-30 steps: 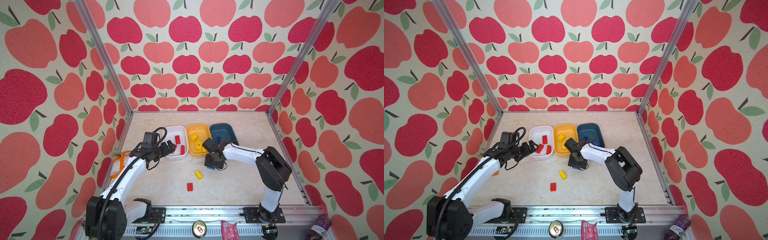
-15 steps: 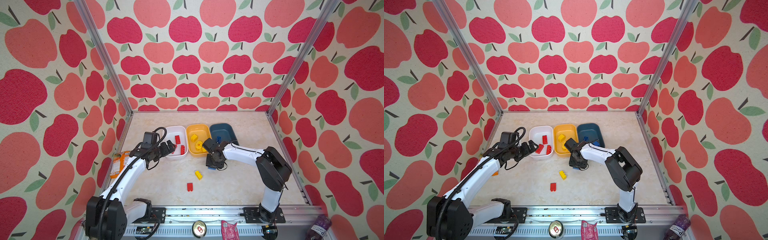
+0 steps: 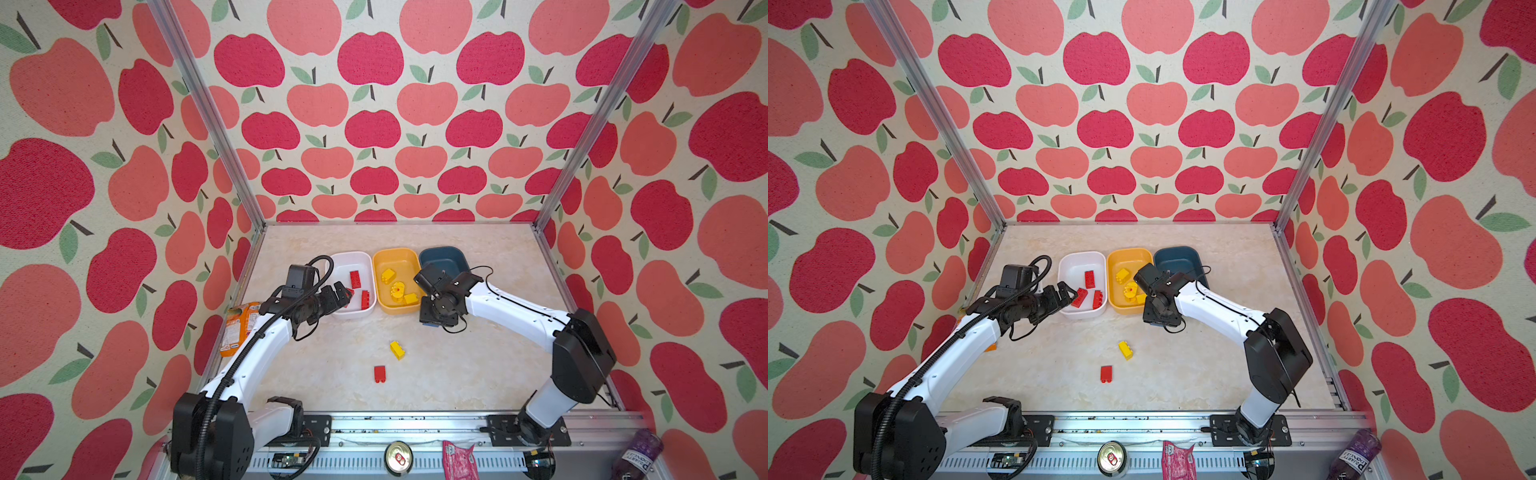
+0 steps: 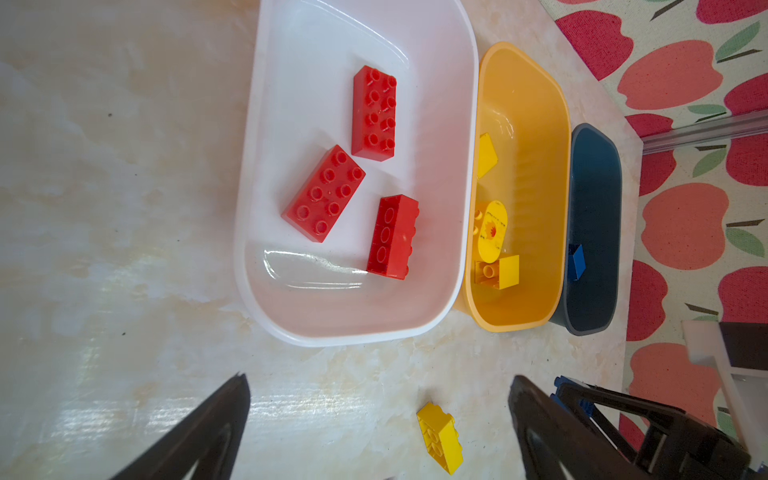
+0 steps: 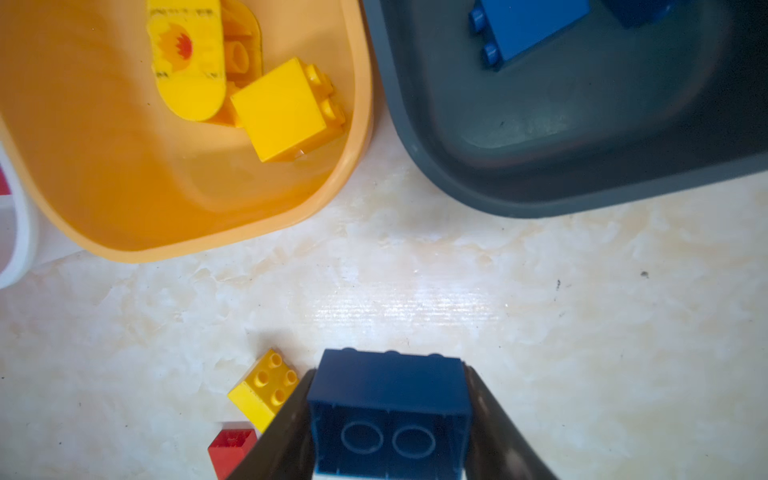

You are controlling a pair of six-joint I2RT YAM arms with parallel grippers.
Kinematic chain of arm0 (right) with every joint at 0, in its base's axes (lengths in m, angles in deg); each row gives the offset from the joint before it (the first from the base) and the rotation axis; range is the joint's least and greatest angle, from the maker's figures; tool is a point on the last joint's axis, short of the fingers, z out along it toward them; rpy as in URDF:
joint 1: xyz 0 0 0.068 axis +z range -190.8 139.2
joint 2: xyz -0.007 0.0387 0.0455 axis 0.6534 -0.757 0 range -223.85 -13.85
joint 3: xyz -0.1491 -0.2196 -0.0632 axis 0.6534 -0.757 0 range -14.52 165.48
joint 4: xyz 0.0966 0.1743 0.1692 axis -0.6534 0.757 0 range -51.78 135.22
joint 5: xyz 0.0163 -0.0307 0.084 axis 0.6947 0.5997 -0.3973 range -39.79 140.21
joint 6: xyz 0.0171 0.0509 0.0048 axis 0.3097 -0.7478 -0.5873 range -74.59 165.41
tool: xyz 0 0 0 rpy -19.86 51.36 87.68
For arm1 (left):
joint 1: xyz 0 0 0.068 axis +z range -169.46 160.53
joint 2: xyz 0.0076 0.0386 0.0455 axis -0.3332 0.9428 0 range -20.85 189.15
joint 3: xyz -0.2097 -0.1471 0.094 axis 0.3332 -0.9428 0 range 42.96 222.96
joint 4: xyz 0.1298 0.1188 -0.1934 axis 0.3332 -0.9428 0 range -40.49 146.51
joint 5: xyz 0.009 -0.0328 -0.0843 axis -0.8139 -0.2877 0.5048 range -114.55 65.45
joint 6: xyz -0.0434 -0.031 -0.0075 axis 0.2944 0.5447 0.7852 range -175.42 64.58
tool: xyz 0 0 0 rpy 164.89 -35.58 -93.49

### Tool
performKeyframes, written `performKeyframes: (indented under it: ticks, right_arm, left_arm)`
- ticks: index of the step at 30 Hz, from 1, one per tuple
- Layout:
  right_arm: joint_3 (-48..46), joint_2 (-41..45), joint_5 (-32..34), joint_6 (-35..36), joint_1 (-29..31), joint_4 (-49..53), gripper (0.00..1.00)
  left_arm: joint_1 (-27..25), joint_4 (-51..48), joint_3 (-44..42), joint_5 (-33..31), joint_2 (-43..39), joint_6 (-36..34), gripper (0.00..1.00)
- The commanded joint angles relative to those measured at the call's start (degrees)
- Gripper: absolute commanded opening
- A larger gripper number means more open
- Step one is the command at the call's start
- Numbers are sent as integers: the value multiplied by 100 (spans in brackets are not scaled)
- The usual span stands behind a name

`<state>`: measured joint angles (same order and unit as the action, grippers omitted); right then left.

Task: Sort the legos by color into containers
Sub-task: 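Carry the blue brick into the teal tray and open the right gripper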

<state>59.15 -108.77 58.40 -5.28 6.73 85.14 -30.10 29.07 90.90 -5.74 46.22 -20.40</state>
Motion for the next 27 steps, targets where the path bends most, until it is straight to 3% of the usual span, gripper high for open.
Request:
performKeyframes:
  ticks: [1,9,27]
  right_arm:
    - [332,89,185,458,-265,358,43]
    - [928,-242,92,1206,-1042,320,43]
    - [2454,-2222,-274,2413,-2395,120,43]
  left_arm:
    - [35,56,-49,53,-56,6,99]
    - [26,89,-55,-36,-71,114,99]
    - [-158,144,-93,-556,-94,582,99]
